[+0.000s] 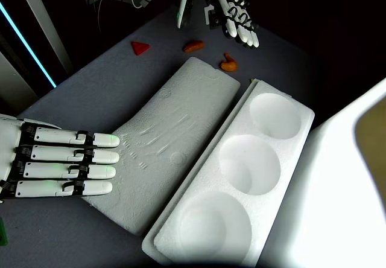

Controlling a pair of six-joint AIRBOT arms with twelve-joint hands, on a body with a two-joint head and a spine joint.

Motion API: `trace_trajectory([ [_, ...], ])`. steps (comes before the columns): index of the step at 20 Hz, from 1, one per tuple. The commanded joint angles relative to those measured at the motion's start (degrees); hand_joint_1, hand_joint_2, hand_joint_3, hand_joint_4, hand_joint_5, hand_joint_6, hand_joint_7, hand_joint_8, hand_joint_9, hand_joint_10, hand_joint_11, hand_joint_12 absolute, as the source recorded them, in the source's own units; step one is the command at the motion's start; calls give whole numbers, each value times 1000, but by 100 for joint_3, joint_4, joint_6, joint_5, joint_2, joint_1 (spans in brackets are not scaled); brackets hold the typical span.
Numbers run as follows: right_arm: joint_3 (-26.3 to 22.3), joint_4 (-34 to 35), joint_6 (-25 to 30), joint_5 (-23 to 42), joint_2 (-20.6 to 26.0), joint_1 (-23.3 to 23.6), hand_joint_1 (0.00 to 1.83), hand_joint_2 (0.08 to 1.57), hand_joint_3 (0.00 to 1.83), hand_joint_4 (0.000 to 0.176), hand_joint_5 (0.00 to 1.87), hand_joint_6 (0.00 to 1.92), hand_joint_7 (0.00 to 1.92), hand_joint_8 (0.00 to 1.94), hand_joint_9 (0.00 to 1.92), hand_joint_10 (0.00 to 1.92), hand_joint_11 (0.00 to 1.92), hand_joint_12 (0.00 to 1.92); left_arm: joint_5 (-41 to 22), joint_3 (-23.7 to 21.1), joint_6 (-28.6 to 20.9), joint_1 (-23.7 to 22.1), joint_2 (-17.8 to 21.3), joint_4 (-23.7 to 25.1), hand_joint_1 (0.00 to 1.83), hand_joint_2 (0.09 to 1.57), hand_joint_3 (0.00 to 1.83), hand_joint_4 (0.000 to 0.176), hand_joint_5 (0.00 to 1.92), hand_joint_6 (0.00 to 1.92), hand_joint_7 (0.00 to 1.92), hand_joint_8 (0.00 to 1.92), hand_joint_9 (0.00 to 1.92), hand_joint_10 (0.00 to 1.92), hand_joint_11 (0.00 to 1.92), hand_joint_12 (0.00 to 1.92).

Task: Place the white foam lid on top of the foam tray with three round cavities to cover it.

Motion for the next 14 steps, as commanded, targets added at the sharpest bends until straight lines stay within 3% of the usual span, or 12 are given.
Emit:
trace_trajectory([
  [1,-21,222,-97,754,48,-5,490,1220,0,0,0,0,0,0,0,0,0,0,-794,-2,4,41,34,-315,428,1158,0,35,0,0,0,0,0,0,0,0],
  [2,-65,407,-244,815,48,-50,468,1218,0,0,0,0,0,0,0,0,0,0,-884,-30,26,135,32,-506,416,1149,0,33,0,0,0,0,0,0,0,0],
  [3,-95,533,-313,871,47,-90,457,1204,0,0,0,0,0,0,0,0,0,0,-939,-59,74,199,27,-649,394,1132,0,56,0,0,0,0,0,0,0,0],
  [5,-161,873,-496,998,47,-212,513,1194,0,0,0,0,0,0,0,0,25,14,-1041,-125,143,383,10,-998,414,1116,0,20,0,0,0,0,0,0,9,4],
  [6,-184,1035,-556,1060,47,-311,523,1195,0,0,0,0,0,0,0,0,24,16,-1112,-160,156,517,15,-1177,421,1105,0,24,0,0,0,0,0,0,1,2],
  [7,-212,1198,-614,1124,47,-396,505,1176,0,0,0,0,0,0,0,0,38,26,-1181,-208,208,632,22,-1351,420,1096,0,6,0,0,0,0,0,0,0,0],
  [8,-254,1368,-690,1191,47,-477,513,1132,52,0,0,0,0,0,0,0,7,275,-1237,-251,261,746,31,-1502,422,1089,0,0,0,0,0,0,0,0,0,0],
  [9,-287,1521,-776,1238,54,-557,521,1142,23,0,0,0,0,0,0,0,1,402,-1276,-277,283,828,34,-1609,426,1075,0,9,0,0,0,0,0,0,0,0],
  [10,-315,1760,-828,1348,64,-704,501,1144,6,0,0,0,0,0,0,0,0,599,-1332,-302,288,941,27,-1763,436,1065,0,0,0,0,0,0,0,0,0,0],
  [12,-342,2079,-828,1550,64,-978,501,1176,4,0,0,0,0,0,0,0,0,684,-1367,-328,300,1092,-1,-1953,429,1043,0,0,0,0,0,0,0,0,0,0],
  [14,-365,2368,-812,1704,64,-1282,510,1173,1,0,0,0,0,0,0,0,0,651,-1361,-370,300,1223,-34,-2121,424,1008,0,0,0,0,0,0,0,0,0,0],
])
